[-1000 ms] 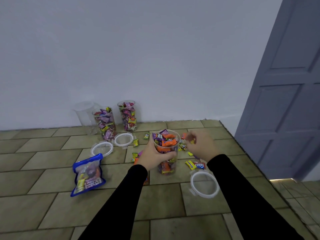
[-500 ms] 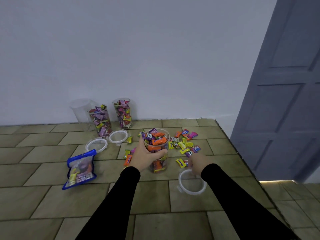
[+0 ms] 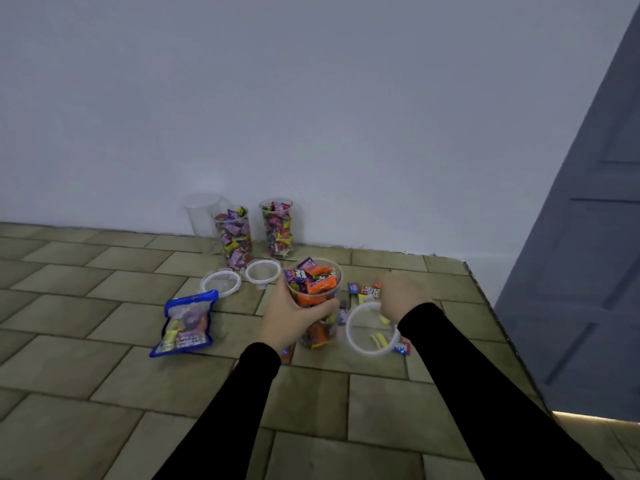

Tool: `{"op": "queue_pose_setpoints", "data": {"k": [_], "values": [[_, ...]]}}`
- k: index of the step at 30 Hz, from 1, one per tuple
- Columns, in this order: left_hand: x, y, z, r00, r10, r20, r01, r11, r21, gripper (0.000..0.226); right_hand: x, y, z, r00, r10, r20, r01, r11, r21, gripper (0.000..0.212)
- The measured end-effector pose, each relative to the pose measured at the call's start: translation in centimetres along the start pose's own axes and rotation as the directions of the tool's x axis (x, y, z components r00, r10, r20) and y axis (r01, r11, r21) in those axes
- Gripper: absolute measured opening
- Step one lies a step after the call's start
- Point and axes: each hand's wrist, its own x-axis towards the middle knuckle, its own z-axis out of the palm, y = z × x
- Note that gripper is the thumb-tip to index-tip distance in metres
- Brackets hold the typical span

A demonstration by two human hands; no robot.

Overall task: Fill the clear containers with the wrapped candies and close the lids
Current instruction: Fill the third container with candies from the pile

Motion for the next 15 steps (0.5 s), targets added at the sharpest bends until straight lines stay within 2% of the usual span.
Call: {"op": "queue_pose_setpoints", "data": {"k": [3, 7, 10, 14, 15], "values": [[0.8, 1.3, -2.6, 0.99, 0.045, -0.134, -0.045, 0.999, 0.005, 0.063, 1.1, -2.6, -0.4, 0.999, -0.006, -0.039, 0.009, 0.998, 0.07, 0.022], [3.0, 1.7, -7.9, 0.964, 0.095, -0.249, -0.081, 0.995, 0.065, 0.075, 3.4, -7.9, -0.4, 0.998, -0.036, -0.056, 0.045, 0.983, 0.175, 0.019], [4.7, 1.5, -12.1, 0.94, 0.067, -0.334, -0.051, 0.997, 0.057, 0.076, 5.1, -12.7, -0.4, 0.995, -0.085, -0.049, 0.093, 0.971, 0.22, 0.016], [7.5, 0.9, -18.2, 0.924, 0.085, -0.372, -0.049, 0.993, 0.105, 0.071, 7.9, -19.7, 0.6, 0.991, -0.134, -0.027, 0.135, 0.93, 0.342, 0.012], [8.4, 0.8, -19.7, 0.924, 0.095, -0.37, -0.056, 0.992, 0.114, 0.071, 8.7, -21.3, 1.1, 0.992, -0.128, -0.017, 0.125, 0.914, 0.386, 0.02]]}}
